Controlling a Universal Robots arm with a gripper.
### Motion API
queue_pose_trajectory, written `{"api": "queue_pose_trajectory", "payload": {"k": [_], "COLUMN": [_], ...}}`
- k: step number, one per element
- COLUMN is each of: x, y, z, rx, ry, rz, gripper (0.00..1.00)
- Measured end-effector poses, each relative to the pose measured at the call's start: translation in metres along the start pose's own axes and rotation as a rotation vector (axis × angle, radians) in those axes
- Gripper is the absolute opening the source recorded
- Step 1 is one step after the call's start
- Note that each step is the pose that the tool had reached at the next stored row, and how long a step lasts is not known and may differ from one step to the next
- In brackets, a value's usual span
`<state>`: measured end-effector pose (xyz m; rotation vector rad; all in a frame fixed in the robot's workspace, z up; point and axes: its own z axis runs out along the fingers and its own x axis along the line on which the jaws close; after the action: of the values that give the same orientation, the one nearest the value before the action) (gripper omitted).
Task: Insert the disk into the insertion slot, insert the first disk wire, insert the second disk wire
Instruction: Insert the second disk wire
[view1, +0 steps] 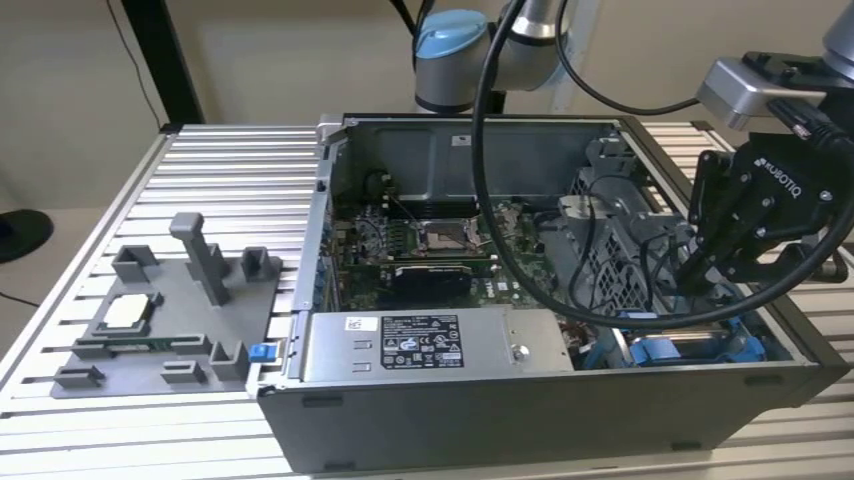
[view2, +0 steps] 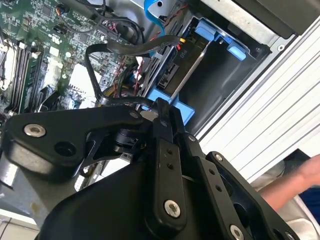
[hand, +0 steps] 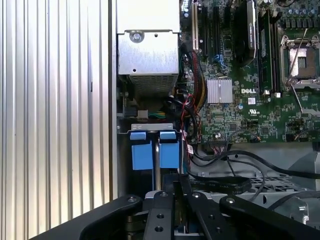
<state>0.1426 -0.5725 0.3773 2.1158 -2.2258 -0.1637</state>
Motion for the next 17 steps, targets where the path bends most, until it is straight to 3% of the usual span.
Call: {"api": "queue_pose_trajectory", "payload": {"k": [4, 13, 17], "x": [0.0059, 0.0086, 0.0087], "y": [-0.0003, -0.0012, -0.0016], "z": [0.0007, 0.0104, 0.0148], "rx": [0.0028, 0.0458, 0.0694], "ry": [-0.0009, -0.0034, -0.0043], "rz": [0.0, -0.003, -0.007], "gripper": [0.0, 0.0, 0.0]}}
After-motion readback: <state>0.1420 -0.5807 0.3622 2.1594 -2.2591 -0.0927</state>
